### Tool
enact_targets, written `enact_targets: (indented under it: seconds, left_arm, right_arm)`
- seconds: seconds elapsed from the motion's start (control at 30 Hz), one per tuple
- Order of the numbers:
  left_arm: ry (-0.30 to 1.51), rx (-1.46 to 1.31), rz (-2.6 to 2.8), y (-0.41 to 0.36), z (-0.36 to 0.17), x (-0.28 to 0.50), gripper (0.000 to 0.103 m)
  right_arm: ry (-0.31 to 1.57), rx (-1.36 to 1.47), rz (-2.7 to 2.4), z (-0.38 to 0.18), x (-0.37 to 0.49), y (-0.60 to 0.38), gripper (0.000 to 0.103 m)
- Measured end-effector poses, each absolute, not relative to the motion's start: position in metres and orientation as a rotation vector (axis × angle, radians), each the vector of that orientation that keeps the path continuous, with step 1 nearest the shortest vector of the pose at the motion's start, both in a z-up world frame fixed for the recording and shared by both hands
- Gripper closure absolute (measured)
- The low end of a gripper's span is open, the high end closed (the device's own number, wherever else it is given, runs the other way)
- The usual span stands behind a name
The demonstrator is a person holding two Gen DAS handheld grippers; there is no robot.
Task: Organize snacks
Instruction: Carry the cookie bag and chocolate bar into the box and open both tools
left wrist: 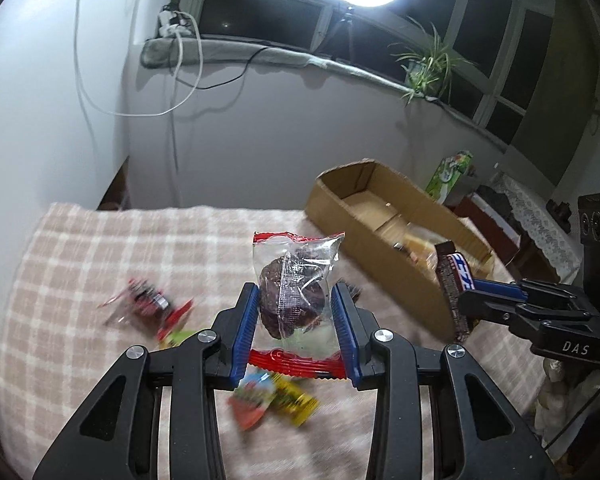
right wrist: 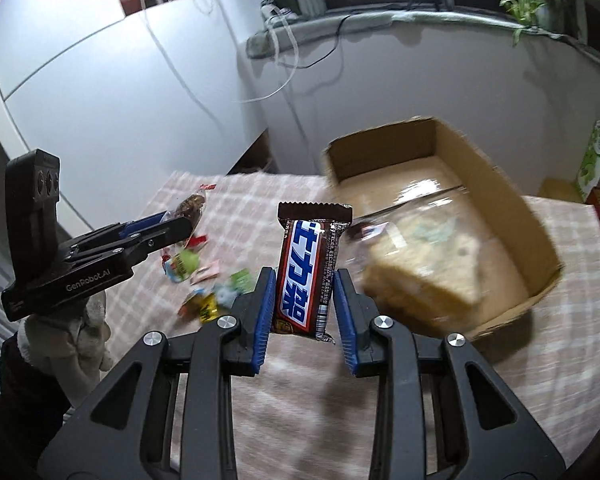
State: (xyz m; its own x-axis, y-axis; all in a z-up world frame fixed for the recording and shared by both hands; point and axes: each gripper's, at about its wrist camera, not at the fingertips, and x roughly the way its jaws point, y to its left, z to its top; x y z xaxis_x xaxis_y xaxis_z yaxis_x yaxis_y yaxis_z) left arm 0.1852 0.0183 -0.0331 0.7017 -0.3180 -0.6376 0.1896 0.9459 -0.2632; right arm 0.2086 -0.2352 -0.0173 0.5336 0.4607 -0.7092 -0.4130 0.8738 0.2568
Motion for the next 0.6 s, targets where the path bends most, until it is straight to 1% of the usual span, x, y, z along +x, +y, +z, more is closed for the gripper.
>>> enact_targets:
  seconds: [0.3, 0.6]
  left_arm:
    - [0.738, -0.178, -0.330, -0.017, -0.028, 0.217, 0.067]
    - [0.749, -0.173, -0.357, -0.048, -0.028, 0.251, 0.067]
  right_arm:
    - [0.842, 0.081, 0.438, -0.013, 0.231, -0.287, 0.072]
    - [0.871, 0.085, 0.393, -0.029, 0.253, -0.317, 0.072]
